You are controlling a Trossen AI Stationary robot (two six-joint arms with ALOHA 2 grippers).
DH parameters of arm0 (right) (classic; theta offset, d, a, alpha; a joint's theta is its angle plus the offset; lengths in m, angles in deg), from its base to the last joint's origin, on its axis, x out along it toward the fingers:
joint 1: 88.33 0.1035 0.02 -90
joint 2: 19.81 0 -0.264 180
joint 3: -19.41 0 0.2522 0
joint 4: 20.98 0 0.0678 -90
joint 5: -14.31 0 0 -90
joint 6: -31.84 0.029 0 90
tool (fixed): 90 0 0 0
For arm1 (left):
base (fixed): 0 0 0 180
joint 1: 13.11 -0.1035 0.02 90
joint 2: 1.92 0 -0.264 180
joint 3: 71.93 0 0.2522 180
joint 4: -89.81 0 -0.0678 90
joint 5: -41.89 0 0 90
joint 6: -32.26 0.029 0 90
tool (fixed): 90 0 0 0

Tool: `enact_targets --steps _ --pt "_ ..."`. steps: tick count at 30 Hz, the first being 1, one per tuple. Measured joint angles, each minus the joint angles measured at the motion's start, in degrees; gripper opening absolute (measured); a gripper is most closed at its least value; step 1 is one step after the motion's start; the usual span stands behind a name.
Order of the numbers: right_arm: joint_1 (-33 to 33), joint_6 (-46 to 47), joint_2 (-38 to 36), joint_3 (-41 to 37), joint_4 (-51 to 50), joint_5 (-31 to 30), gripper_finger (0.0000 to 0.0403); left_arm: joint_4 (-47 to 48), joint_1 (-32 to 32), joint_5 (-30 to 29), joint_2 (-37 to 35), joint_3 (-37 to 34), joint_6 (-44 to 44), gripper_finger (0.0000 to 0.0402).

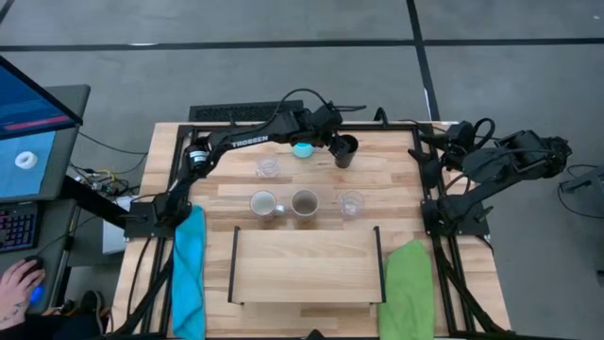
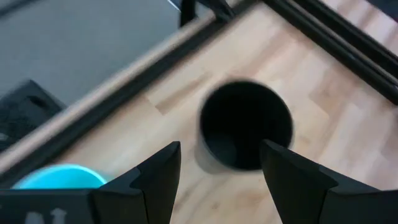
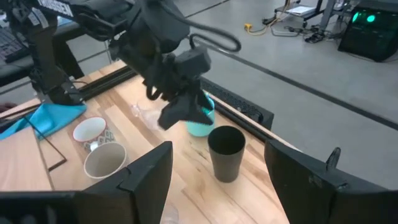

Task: Stack small to large cups/mugs on shelf
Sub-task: Put the black cup on the shelf

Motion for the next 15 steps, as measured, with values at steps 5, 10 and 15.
enact_targets --steps 5,10,15 --pt "0.0 -0.05 0.0 0.0 -0.04 0.42 0.0279 -1.41 -0.92 1.58 0.03 0.0 -2.41 0.021" --pt "0.04 -0.45 -0.03 0.0 -0.26 0.58 0.0279 -2.06 -0.25 0.53 2.75 -0.11 -1.97 0.021" --pt "0.04 -0.51 -0.07 0.0 -0.45 1.73 0.0279 -3.72 0.05 -0.91 3.9 0.11 -2.1 0.021"
